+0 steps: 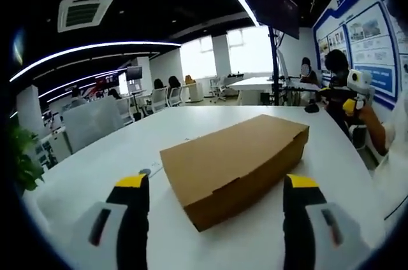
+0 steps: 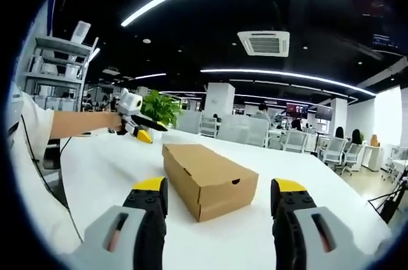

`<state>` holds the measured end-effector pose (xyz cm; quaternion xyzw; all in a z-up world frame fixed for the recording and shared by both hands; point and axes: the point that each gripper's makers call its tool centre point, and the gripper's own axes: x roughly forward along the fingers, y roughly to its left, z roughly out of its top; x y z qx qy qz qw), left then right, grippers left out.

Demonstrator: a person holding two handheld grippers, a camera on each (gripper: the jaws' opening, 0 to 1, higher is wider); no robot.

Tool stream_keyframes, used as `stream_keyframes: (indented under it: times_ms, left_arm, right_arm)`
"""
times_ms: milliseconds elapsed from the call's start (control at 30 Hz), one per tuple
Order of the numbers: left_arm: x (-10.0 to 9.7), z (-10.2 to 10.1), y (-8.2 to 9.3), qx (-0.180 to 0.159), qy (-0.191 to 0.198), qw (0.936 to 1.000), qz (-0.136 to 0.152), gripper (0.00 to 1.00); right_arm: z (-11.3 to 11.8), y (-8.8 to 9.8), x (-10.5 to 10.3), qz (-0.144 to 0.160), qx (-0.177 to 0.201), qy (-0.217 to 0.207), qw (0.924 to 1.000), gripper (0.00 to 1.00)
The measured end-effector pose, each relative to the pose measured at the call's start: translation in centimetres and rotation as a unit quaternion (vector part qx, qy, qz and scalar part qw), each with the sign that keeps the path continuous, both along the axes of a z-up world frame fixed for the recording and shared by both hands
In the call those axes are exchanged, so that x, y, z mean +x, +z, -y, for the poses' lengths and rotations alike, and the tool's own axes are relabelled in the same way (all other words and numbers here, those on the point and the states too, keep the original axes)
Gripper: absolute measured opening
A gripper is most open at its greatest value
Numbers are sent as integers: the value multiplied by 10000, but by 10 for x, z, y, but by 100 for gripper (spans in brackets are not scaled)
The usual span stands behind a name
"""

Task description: Operate the shoe box by opening the lid, removing the specified soft item, and placing it in the target area until the item is outside and the box remains undamaged.

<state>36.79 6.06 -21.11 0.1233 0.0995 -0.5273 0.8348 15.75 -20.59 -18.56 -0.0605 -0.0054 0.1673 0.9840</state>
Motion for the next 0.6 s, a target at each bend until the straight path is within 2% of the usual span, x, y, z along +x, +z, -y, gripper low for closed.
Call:
stream_keyframes:
  times_ms: [267, 500, 600]
  left_arm:
    - [9, 3, -12, -5, 31, 10000, -79, 89]
    - [14, 8, -16, 29, 57, 10000, -28, 89]
    - [17, 8, -16, -83, 108, 9999, -64, 88]
  right_arm:
    - [-11, -16, 9, -208, -299, 31, 9993, 66]
    - [-14, -22, 14, -293, -346, 102, 9989, 64]
    - [-11, -22, 13, -290, -341, 82, 9990, 63]
